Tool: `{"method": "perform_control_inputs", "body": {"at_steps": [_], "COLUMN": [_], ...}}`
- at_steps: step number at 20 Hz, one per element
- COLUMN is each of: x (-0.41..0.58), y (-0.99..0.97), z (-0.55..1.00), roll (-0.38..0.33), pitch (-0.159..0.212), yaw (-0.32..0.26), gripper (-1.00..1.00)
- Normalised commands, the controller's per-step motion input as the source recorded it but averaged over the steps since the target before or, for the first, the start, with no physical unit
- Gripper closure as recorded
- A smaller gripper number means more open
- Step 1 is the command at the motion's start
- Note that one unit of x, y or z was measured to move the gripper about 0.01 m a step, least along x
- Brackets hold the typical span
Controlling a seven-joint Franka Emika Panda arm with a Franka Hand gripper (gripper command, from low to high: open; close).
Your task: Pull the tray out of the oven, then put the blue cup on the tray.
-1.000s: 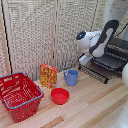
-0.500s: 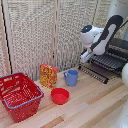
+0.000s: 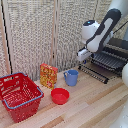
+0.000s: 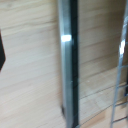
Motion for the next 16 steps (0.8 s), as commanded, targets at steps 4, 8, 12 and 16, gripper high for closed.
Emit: {"method": "perform_control_inputs", "body": {"at_steps": [4,8,12,16], "x": [0.000,0.000,0.000,0.000], "y": [0.37,0.36,0.35,0.22], "z": [0.37,0.40,0.39,0.17], "roll": [0.255,0.229,0.197,0.159], "pitch": [0.000,-0.039,-0.076,-0.045], "yaw": [-0.128,-0.161,-0.215,-0.278], "gripper": [-1.00,-1.00,-1.00,-1.00]}}
